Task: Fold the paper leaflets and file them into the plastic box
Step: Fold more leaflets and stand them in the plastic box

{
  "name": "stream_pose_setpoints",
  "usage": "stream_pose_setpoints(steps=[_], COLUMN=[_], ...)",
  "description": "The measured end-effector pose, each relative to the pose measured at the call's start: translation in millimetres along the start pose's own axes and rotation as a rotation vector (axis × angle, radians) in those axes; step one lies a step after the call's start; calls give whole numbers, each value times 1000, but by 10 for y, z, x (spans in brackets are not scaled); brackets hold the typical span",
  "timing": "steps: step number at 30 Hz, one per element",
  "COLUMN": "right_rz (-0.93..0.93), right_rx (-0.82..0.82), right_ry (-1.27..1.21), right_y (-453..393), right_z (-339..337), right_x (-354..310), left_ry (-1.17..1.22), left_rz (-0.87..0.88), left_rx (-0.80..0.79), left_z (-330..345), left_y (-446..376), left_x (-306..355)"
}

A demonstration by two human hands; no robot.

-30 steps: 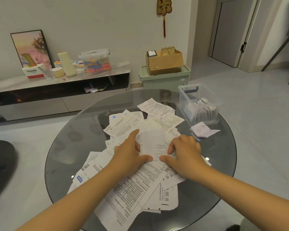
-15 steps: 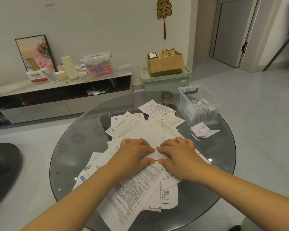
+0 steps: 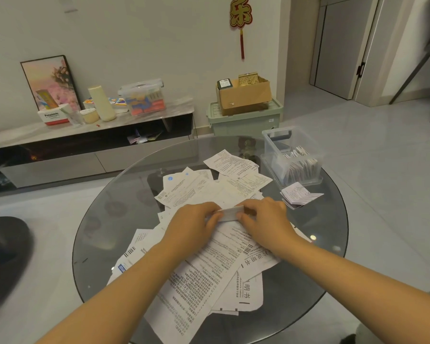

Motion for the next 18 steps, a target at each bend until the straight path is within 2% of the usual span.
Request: stream_pose_setpoints(steps=[4,8,12,18], right_rz=[115,187,125,94], right_rx=[49,34,7,-112], right_ry=[-119,-49,159,275], right_y=[-84,-143,-145,-191], right_z=[24,128,150,154], right_x=[22,55,-23,-56], left_ry=[184,203,203,113], left_rz=[-194,-275,-321,-333], left_rx=[35,34,-83,-169], left_z=[72,146,210,187], left_y=[-84,-180,-291,-370], left_x=[-26,-27,-77,-65])
Point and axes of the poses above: each hand's wrist, its own y-axis away from the middle knuckle, its own z-axis out of the palm, x = y × z, the point moved 4 cm from there along -y, towards the middle knuckle, and after that the axes turned 11 degrees about -y, right-handed, at the moved point
